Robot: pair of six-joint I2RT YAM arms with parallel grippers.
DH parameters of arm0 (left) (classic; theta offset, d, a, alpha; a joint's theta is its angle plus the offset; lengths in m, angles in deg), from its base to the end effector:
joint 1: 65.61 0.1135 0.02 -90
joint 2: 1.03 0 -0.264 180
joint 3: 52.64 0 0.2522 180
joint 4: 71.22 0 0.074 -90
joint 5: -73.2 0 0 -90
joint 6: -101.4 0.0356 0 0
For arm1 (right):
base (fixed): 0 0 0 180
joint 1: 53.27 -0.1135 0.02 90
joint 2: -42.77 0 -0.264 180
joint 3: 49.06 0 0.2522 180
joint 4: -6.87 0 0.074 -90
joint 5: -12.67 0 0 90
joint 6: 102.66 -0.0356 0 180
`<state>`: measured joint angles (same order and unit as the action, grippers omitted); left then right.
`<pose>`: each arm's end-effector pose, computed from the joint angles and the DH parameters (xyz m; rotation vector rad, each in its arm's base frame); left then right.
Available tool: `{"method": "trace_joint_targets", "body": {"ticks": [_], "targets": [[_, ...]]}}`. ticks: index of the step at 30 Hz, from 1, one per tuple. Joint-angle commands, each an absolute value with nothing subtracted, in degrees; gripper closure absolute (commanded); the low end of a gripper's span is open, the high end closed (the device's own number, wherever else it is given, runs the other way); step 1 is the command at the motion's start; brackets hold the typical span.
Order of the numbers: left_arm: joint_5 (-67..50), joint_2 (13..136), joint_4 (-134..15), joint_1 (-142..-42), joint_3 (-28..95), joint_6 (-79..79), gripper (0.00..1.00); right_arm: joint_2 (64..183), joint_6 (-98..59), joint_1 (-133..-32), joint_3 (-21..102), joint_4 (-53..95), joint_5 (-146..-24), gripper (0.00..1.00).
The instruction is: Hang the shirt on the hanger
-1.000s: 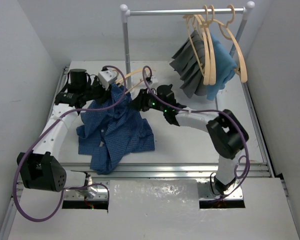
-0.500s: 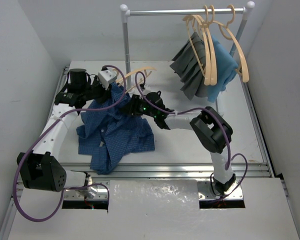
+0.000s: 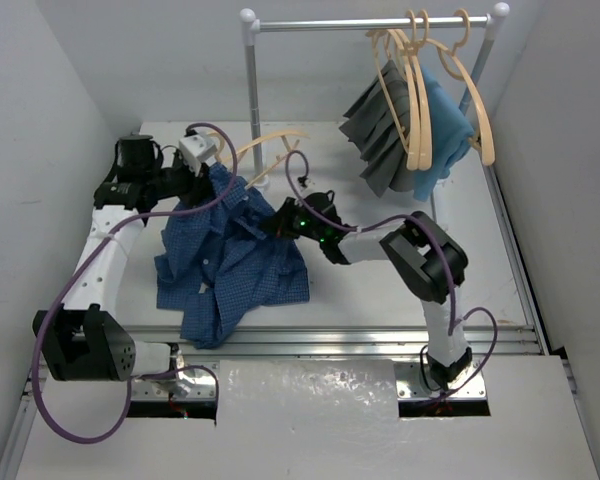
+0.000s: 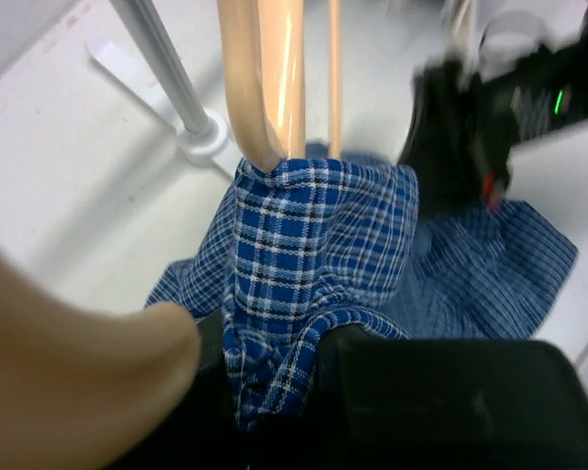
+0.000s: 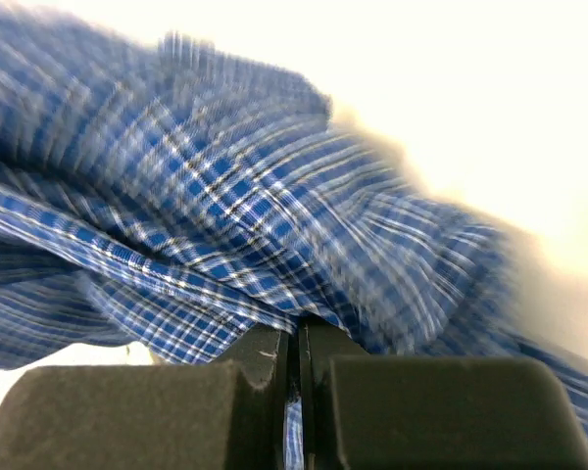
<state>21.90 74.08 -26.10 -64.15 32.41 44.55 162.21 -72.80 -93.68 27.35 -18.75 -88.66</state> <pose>0.2842 -0.0150 0.3535 0.9071 1.8462 -0.3663 0.3290 0.2893 0.1387 0.2103 2.1081 1.3275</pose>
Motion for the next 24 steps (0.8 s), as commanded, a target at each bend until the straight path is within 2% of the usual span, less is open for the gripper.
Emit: {"method": "trace_joint_targets", "body": {"ticks": [1,7,9,15,18,24], "targets": [[30.9,69.7,-25.2,-57.1,36.4,50.0,1.00,155.8,-73.3,-86.3,21.6,-21.8,-88.7,1.00],[39.2,68.3,-7.3,-55.0,36.4,72.8,1.00,149.4,-65.7,-76.8,21.5,-14.7,-101.1,1.00],[40.8,68.1,-2.1,-54.9,37.8,75.5,1.00,147.7,-66.0,-75.0,19.4,-14.4,-106.7,1.00],[41.0,67.3,8.2,-54.9,39.3,88.5,1.00,143.8,-57.9,-72.7,18.9,-7.3,-109.7,1.00],[34.9,66.4,7.1,-54.9,38.0,90.1,1.00,142.4,-53.1,-72.0,21.6,-1.9,-112.3,1.00],[32.6,66.7,10.7,-54.9,38.3,99.2,1.00,141.5,-41.5,-71.8,30.8,17.4,-107.6,1.00]]}}
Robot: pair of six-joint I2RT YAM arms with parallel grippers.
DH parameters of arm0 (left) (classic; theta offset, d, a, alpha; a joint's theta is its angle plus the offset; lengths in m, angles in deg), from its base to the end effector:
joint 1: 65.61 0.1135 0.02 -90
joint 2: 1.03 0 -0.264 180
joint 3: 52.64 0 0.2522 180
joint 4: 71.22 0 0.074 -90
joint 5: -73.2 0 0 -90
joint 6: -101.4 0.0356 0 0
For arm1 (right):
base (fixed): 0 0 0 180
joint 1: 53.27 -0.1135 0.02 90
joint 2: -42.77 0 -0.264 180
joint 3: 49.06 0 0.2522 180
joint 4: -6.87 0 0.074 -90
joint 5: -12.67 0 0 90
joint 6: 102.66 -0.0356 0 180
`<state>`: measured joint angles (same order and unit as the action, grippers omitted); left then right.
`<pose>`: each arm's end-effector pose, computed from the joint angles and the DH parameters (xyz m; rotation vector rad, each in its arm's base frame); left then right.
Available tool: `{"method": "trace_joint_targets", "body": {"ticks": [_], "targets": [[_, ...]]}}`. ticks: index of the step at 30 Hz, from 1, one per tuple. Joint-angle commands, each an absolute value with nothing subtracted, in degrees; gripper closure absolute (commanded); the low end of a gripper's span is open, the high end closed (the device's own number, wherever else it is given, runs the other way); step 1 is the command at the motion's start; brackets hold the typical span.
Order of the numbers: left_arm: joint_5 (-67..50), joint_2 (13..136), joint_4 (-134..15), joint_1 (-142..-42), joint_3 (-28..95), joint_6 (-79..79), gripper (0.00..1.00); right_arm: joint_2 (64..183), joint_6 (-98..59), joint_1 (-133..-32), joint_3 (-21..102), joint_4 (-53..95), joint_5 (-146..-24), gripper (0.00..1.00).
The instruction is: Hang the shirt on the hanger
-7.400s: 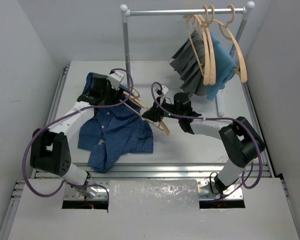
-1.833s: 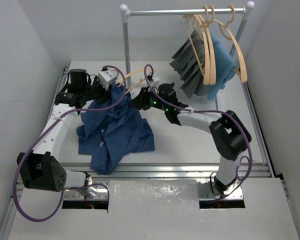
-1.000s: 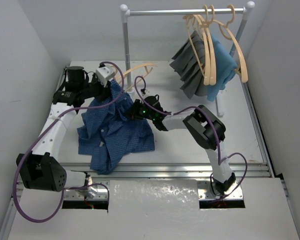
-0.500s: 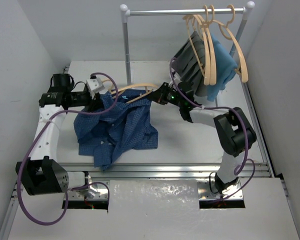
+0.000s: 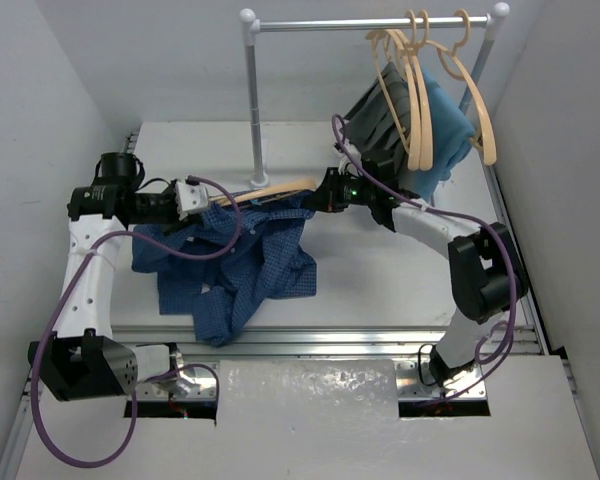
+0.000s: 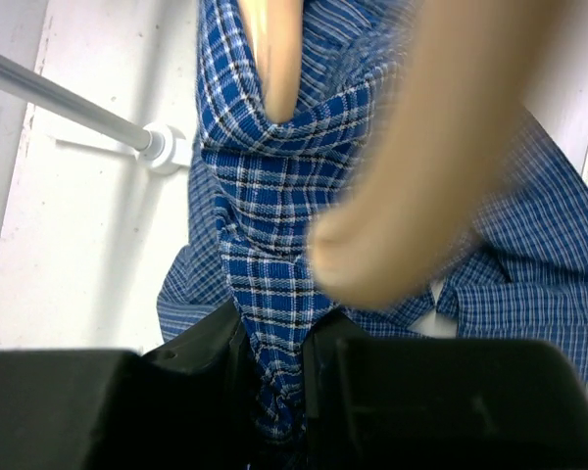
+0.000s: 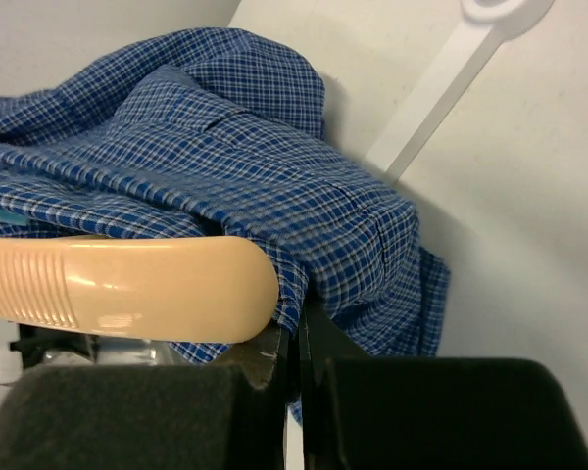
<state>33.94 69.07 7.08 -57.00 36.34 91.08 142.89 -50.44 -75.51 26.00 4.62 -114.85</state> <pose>0.2196 0.0054 0.3602 1.4740 1.5850 -0.3217 0.3519 0.1673 0.2269 -0.1832 2.1175 1.2986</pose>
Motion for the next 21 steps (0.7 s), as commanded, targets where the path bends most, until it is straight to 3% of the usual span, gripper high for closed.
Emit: {"method": "trace_joint_targets", "body": {"ticks": [1,5,7,16,18,19,20,21], "targets": [[33.6,66.9,11.7,-54.9,39.4,99.1,1.00,141.6,-39.9,-71.7,31.3,18.4,-108.5,1.00],[38.7,67.5,11.5,-54.8,40.0,97.5,1.00,143.8,-47.7,-69.0,30.1,11.4,-122.4,1.00],[39.8,67.5,11.4,-54.7,39.8,97.4,1.00,144.7,-49.9,-68.7,29.0,8.7,-123.3,1.00],[38.8,67.3,13.4,-54.5,38.9,99.7,1.00,141.5,-44.3,-68.7,26.9,14.4,-110.2,0.95],[37.4,67.3,13.9,-54.5,38.4,100.5,1.00,140.8,-43.8,-68.7,26.7,15.0,-107.4,0.84],[36.7,67.3,14.3,-54.5,38.1,101.0,1.00,140.5,-42.1,-68.7,27.2,16.0,-106.2,0.83],[35.9,67.4,14.9,-54.5,38.0,102.2,1.00,140.2,-41.1,-69.0,27.5,17.0,-104.9,0.84],[35.6,67.3,15.1,-54.5,37.8,102.2,1.00,140.1,-39.0,-69.3,28.2,18.4,-102.6,0.92]]}}
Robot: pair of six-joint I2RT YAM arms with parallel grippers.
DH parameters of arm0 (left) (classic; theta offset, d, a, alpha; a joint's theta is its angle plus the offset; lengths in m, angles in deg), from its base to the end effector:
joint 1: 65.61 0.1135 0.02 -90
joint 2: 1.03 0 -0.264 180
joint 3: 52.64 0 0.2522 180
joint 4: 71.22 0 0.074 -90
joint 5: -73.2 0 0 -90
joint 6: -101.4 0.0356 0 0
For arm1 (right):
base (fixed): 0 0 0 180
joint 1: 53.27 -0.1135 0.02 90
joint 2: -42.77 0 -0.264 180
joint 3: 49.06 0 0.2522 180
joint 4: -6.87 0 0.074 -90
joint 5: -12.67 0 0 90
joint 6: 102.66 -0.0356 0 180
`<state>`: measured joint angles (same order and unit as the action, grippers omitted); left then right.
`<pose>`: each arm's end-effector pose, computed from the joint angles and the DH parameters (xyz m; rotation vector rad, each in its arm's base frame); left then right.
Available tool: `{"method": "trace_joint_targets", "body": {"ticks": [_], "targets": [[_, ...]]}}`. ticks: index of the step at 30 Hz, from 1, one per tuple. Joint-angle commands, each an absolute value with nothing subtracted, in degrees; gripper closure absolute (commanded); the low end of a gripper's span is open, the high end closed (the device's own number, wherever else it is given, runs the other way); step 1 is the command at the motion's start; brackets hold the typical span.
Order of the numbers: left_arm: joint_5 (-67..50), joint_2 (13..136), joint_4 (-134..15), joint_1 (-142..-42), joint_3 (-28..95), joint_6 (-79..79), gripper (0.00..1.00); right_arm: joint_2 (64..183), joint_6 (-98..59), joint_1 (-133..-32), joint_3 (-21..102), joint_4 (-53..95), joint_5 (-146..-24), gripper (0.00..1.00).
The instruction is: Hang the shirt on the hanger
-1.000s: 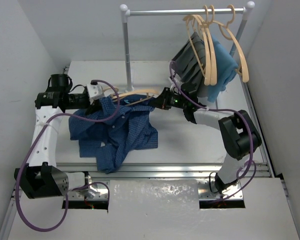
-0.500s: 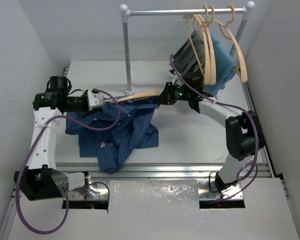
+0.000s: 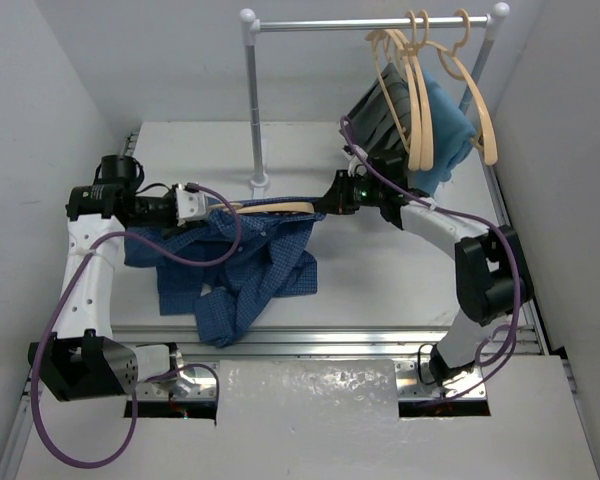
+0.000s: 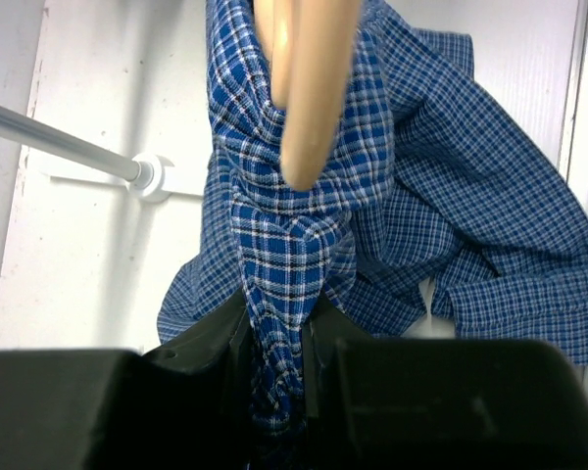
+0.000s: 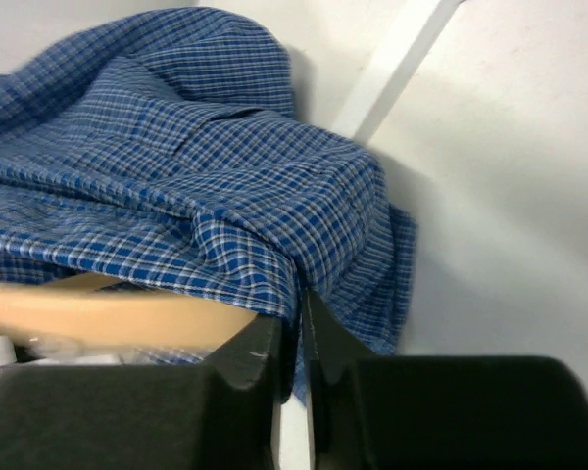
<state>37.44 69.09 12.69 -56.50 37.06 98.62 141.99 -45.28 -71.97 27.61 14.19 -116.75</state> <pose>0.2108 0.0046 0.3608 1.5374 1.4997 -0.3666 0.3558 0.1443 0.2268 -0.1832 2.2026 1.2413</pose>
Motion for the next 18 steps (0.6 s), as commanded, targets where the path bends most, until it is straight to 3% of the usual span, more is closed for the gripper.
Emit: {"method": "trace_joint_targets", "body": {"ticks": [1,8,14,18], "targets": [[35.3,67.3,15.2,-54.6,37.5,102.4,1.00,139.9,-38.0,-69.5,28.5,18.9,-101.6,0.95],[32.6,67.3,10.0,-56.2,35.3,96.4,1.00,141.4,-26.2,-80.7,37.6,28.3,-84.1,1.00],[31.4,66.9,-0.8,-57.9,32.8,86.3,1.00,142.5,-24.6,-86.2,41.1,28.9,-79.3,1.00],[23.9,67.9,-8.2,-64.0,29.1,79.4,1.00,142.7,-19.6,-91.3,44.1,29.1,-74.7,1.00]]}}
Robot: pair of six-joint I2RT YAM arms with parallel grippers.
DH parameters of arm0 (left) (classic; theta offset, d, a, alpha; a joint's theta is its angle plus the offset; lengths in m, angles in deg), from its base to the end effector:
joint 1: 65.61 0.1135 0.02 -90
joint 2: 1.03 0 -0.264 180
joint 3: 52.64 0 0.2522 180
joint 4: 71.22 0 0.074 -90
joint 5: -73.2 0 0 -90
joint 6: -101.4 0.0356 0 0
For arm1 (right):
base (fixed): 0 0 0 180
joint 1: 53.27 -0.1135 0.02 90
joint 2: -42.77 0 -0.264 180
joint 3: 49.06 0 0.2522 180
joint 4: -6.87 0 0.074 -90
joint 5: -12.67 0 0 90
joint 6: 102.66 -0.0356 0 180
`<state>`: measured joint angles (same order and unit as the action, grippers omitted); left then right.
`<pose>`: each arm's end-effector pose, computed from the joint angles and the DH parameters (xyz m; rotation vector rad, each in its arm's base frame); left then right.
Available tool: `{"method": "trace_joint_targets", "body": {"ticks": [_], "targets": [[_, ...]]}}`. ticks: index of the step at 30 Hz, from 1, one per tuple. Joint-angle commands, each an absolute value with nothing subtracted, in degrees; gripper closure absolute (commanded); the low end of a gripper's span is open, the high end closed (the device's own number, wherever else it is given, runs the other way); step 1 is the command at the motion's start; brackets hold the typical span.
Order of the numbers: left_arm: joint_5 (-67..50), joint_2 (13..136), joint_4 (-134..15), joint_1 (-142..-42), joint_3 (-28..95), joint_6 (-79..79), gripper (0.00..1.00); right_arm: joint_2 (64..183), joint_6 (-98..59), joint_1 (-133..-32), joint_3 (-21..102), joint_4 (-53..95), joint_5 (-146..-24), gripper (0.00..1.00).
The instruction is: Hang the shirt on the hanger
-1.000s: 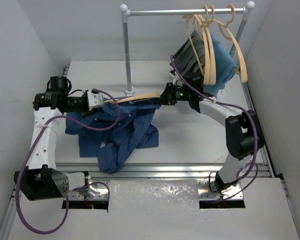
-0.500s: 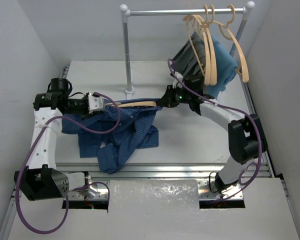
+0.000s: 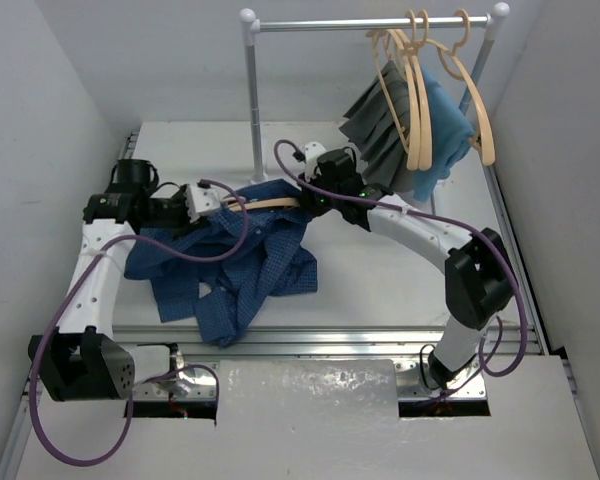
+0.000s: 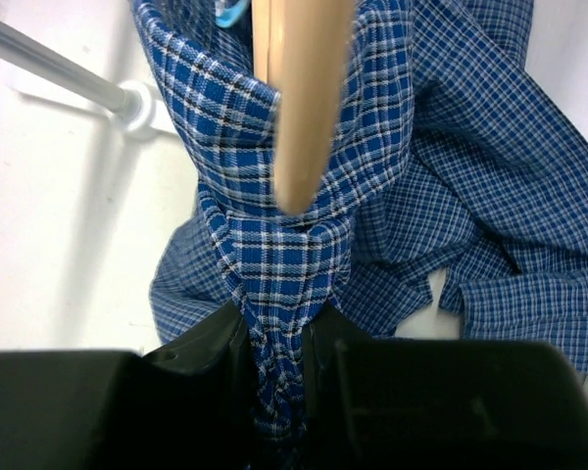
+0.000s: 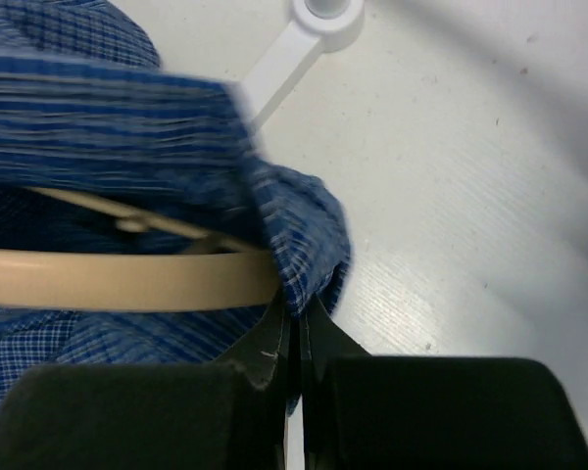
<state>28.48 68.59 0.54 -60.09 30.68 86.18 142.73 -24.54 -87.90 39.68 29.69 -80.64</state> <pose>0.2269 -0.0035 0.3367 1.4737 1.6695 -0.2969 0.3311 0.2312 0.2631 -0.4695 2.1616 0.5226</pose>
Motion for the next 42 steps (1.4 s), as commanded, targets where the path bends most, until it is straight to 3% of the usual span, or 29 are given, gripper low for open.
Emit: {"method": "trace_joint_targets", "body": {"ticks": [1,5,8,12,18,21,22,25,27,31,35,36,42], "targets": [[22.3,68.1,-9.2,-65.0,28.7,77.4,1.00,143.0,-18.7,-93.0,44.8,29.4,-73.5,1.00],[19.8,69.8,-11.2,-68.7,29.2,75.0,1.00,147.0,-15.3,-95.4,51.8,35.7,-65.7,1.00],[19.1,70.2,-13.7,-68.9,30.0,73.1,1.00,148.2,-15.4,-95.4,54.3,39.0,-66.2,1.00],[20.6,70.8,-18.2,-69.0,29.5,68.6,1.00,144.5,-18.1,-95.4,47.8,32.2,-83.7,1.00],[17.4,70.9,-22.8,-68.9,27.6,66.1,1.00,135.3,-19.3,-92.8,38.3,26.1,-95.0,0.99],[18.7,70.9,-25.2,-69.0,26.5,64.4,1.00,130.1,-16.3,-92.6,31.4,21.8,-100.4,0.80],[20.4,71.1,-25.9,-69.0,25.9,63.9,1.00,129.2,-15.7,-92.6,29.2,20.9,-101.7,0.55],[22.8,71.4,-25.5,-69.3,25.6,64.7,1.00,126.2,-13.1,-92.5,27.3,21.5,-104.3,0.42],[23.1,71.6,-25.0,-69.3,25.6,65.4,1.00,122.8,-13.1,-91.9,26.5,21.9,-106.2,0.39],[23.7,72.3,-22.2,-69.3,26.3,67.6,1.00,117.4,-13.1,-89.7,25.3,18.6,-110.8,0.38],[27.1,72.3,-17.6,-69.3,27.1,71.7,1.00,118.8,-13.4,-89.6,28.2,17.0,-115.3,0.63],[29.1,72.3,-15.7,-69.3,27.7,73.3,1.00,121.7,-13.5,-89.4,30.4,17.4,-119.1,0.65],[31.8,70.8,-14.7,-69.3,28.4,74.3,1.00,131.4,-15.1,-86.0,36.1,14.5,-129.6,0.67]]}}
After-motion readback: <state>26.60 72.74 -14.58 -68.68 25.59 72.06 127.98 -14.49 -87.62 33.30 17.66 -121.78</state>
